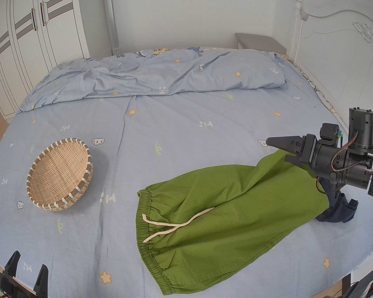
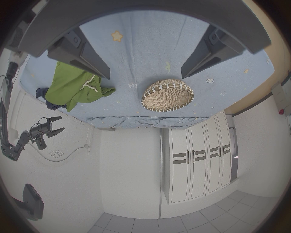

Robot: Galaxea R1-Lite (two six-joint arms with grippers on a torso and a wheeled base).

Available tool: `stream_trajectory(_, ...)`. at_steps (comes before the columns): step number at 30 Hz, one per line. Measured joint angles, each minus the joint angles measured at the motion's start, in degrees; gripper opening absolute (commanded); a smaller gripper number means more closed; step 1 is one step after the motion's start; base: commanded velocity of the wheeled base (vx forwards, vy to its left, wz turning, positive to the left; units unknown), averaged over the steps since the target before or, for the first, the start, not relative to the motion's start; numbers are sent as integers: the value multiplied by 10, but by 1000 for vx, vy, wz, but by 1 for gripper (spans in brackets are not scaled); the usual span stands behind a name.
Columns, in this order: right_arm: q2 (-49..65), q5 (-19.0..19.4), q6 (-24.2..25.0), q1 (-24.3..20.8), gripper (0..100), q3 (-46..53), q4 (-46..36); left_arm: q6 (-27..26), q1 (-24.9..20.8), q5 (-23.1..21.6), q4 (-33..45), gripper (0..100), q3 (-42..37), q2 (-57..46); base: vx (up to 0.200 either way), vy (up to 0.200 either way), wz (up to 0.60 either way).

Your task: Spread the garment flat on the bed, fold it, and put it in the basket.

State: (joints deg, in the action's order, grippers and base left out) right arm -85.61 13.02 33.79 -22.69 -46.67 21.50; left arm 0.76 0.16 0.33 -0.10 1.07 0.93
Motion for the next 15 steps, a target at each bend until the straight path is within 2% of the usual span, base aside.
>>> stream_trajectory(2, 2, 0, -1, 2, 100, -1, -3, 19, -2, -1, 0, 100, 13, 1, 0, 0, 0)
stream_trajectory(6, 5, 0, -3, 4, 100, -1, -6, 98, -18, -11, 14, 100, 82, 23, 0, 0, 0)
stream_trajectory(10, 6, 0, -16, 3, 100, 7, -9, 164, -61, -62, 41, 100, 173, 84, 0, 0, 0)
stream_trajectory(15, 7, 1, -37, 1, 100, 24, -10, 211, -110, -106, 30, 100, 221, 198, 0, 0, 0)
